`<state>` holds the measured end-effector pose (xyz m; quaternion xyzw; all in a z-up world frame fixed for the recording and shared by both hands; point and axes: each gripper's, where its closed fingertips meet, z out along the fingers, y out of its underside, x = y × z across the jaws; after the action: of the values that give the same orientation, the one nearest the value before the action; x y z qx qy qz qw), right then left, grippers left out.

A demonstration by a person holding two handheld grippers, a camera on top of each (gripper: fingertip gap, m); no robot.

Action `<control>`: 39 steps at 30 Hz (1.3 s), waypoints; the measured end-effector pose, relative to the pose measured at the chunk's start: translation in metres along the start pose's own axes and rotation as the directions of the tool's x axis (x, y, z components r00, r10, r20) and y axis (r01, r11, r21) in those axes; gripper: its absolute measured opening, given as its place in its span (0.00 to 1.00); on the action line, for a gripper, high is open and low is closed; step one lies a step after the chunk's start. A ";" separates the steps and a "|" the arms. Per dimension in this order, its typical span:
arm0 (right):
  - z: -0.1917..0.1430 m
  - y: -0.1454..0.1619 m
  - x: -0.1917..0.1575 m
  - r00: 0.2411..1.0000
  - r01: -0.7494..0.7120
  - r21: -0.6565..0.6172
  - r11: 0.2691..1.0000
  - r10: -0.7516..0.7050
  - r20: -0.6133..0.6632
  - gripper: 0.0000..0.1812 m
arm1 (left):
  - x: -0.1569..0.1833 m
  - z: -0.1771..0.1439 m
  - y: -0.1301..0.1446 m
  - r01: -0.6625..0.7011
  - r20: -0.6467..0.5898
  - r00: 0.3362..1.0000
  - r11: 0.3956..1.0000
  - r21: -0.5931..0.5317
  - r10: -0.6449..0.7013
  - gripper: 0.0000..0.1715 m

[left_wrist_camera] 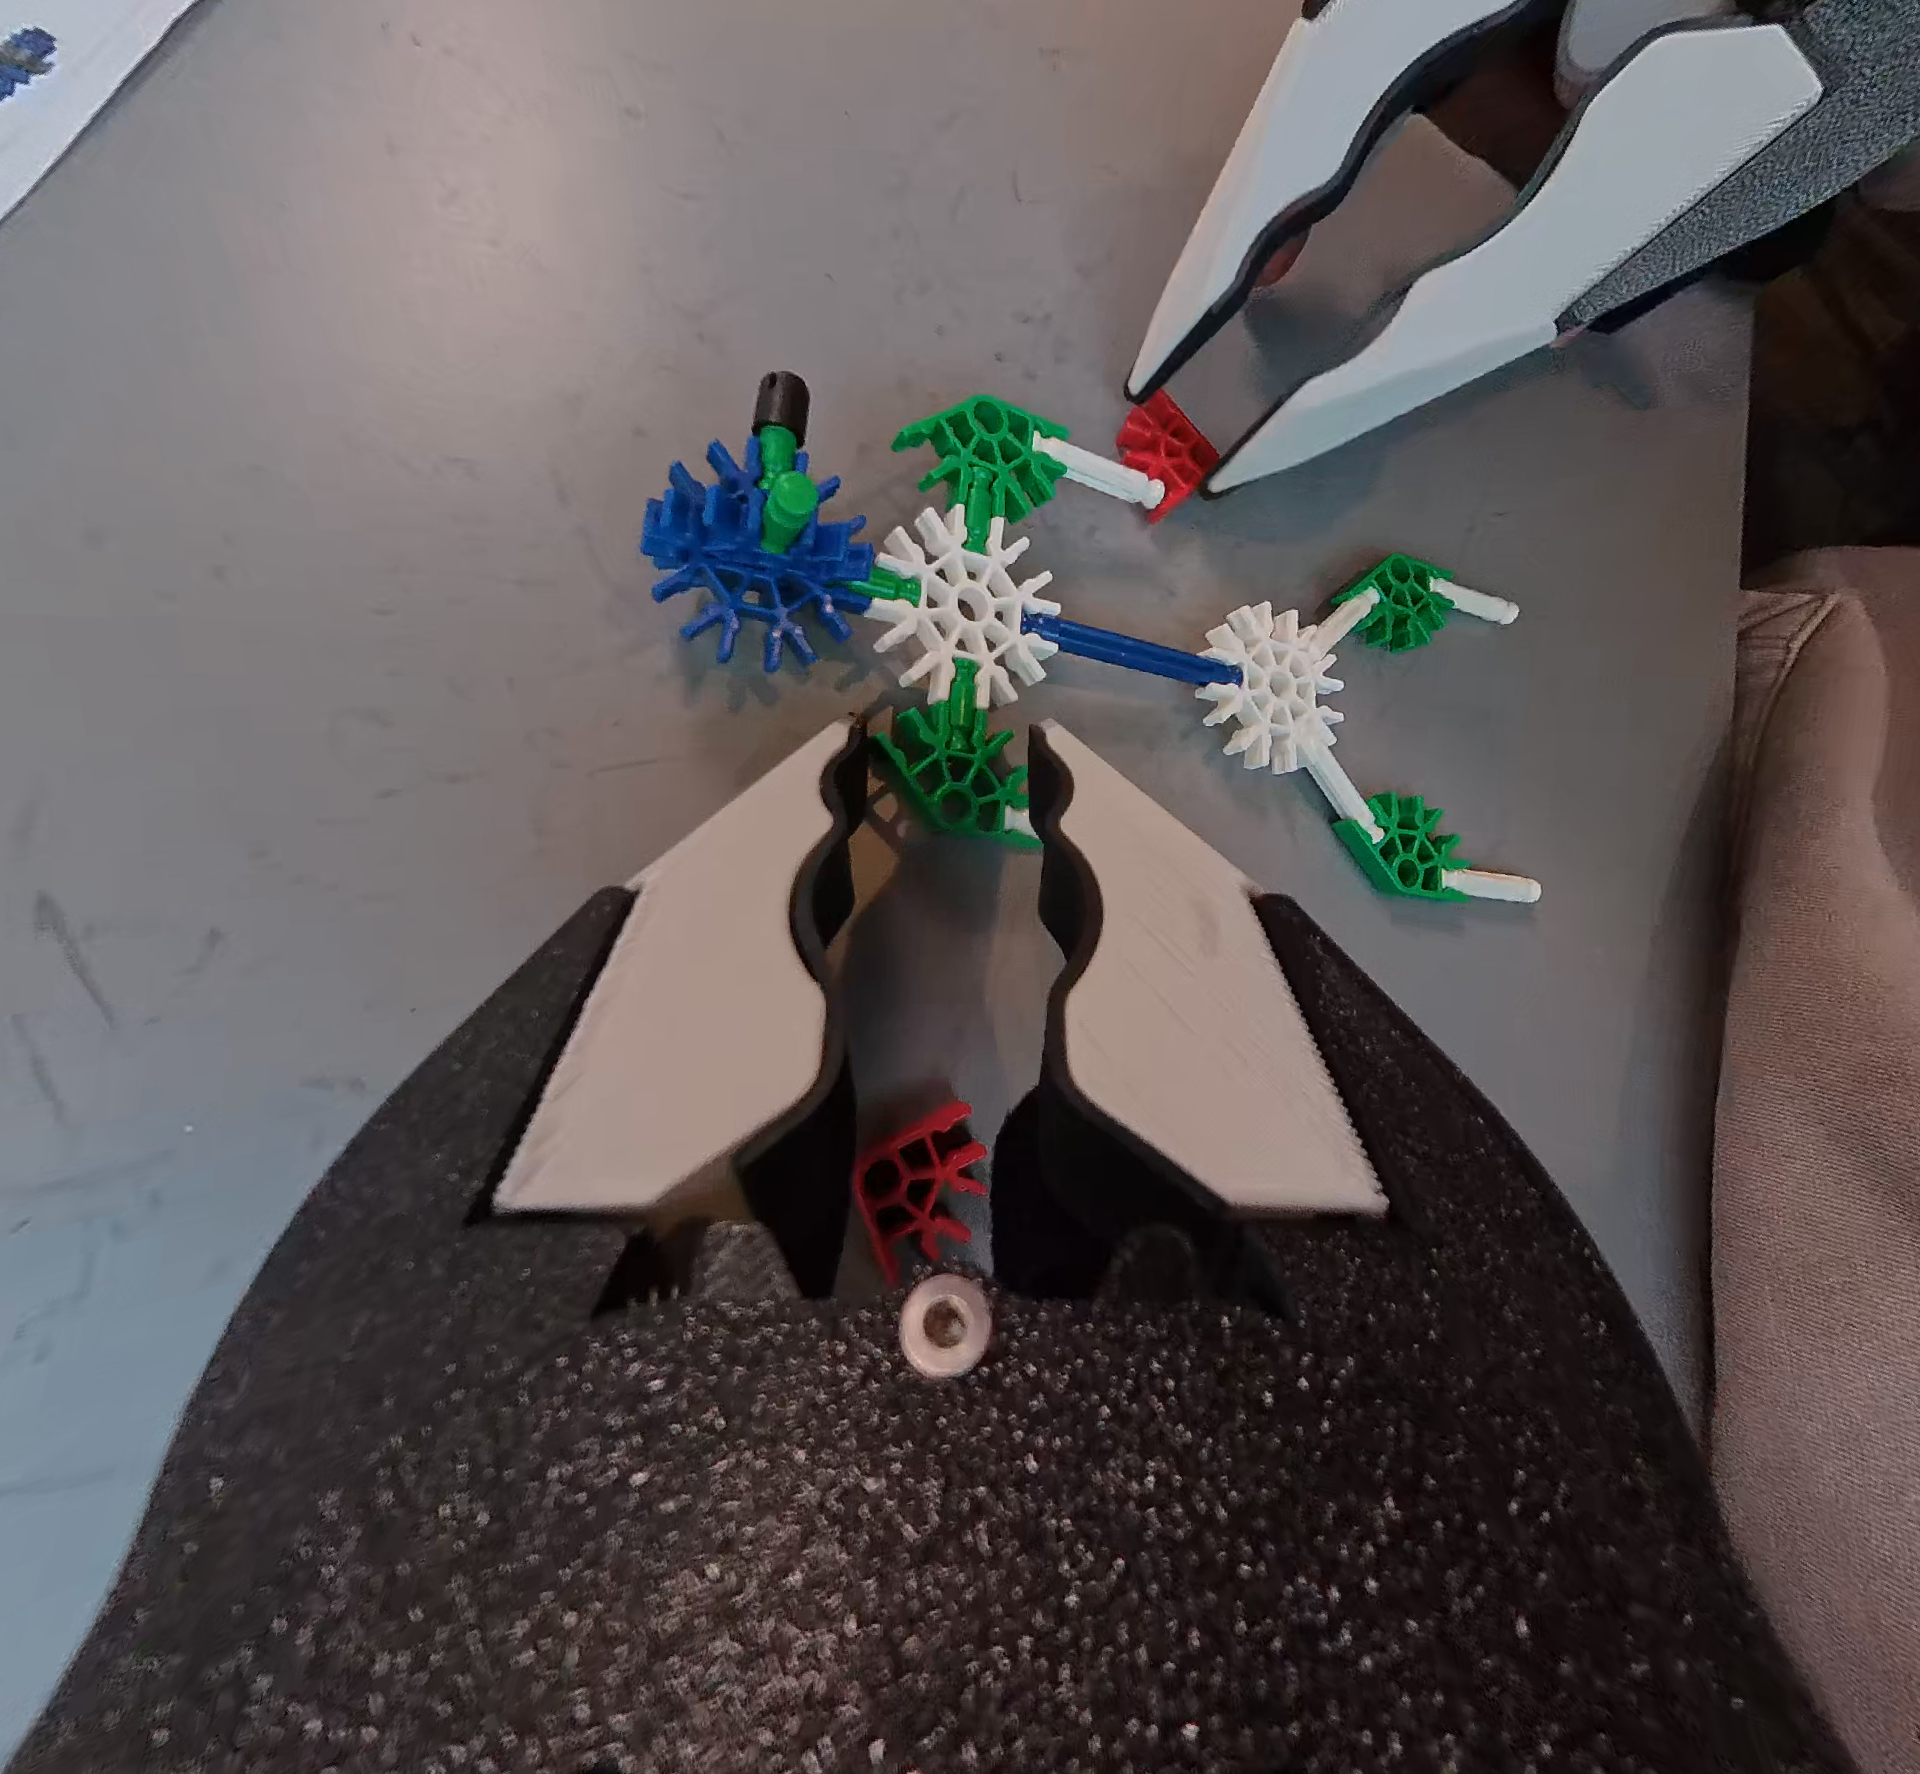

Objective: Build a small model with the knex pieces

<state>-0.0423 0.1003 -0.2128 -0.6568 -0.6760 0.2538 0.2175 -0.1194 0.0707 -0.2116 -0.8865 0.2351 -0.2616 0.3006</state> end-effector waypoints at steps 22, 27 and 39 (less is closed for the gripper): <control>-0.002 0.010 -0.012 0.998 -0.011 -0.046 0.999 0.014 0.059 0.12 | 0.006 0.005 0.000 -0.075 0.064 0.995 0.997 -0.031 0.077 0.22; 0.000 0.008 -0.016 0.999 0.027 -0.028 0.999 -0.026 0.046 0.11 | 0.005 0.006 -0.006 -0.105 0.119 0.987 0.994 -0.016 0.106 0.16; -0.013 -0.019 -0.010 0.990 0.111 0.042 0.993 -0.114 0.087 0.03 | -0.005 0.003 -0.012 -0.125 0.141 0.982 0.992 0.005 0.123 0.16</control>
<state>-0.0486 0.0906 -0.1898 -0.6016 -0.7160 0.2827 0.2134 -0.1182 0.0828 -0.2072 -0.8844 0.2663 -0.1806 0.3381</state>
